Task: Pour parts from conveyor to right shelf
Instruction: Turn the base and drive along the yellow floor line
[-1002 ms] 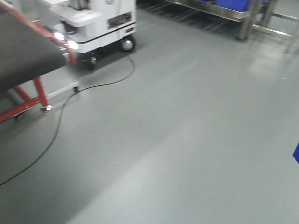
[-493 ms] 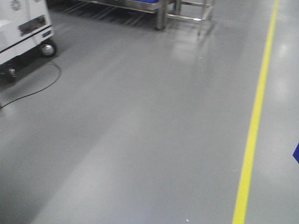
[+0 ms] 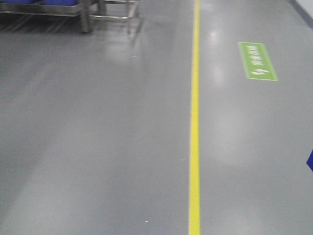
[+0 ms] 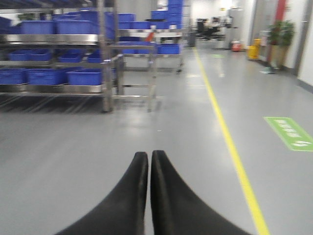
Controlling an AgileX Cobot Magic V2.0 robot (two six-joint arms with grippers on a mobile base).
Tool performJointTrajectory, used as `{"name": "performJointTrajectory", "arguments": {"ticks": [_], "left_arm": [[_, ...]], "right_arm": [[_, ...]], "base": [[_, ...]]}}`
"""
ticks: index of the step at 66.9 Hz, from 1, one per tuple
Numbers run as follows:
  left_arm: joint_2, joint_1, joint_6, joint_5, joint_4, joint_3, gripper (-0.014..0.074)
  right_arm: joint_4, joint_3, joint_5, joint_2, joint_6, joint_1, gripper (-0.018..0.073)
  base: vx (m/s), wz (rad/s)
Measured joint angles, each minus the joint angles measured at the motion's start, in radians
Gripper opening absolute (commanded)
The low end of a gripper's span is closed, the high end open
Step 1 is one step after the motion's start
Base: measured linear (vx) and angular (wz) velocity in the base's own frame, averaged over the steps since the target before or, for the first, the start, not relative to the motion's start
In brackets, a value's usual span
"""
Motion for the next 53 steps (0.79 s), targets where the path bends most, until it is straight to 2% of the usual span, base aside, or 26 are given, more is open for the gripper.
{"name": "performJointTrajectory", "arguments": {"ticks": [23,53], "left_arm": [[0.000,0.000,0.000,0.000,0.000,0.000,-0.0006],[0.000,0.000,0.000,0.000,0.000,0.000,-0.0006]], "right_arm": [[0.000,0.000,0.000,0.000,0.000,0.000,-0.0009],[0.000,0.000,0.000,0.000,0.000,0.000,-0.0009]], "base": [[0.03,-0.57],[0.10,-0.13]]}}
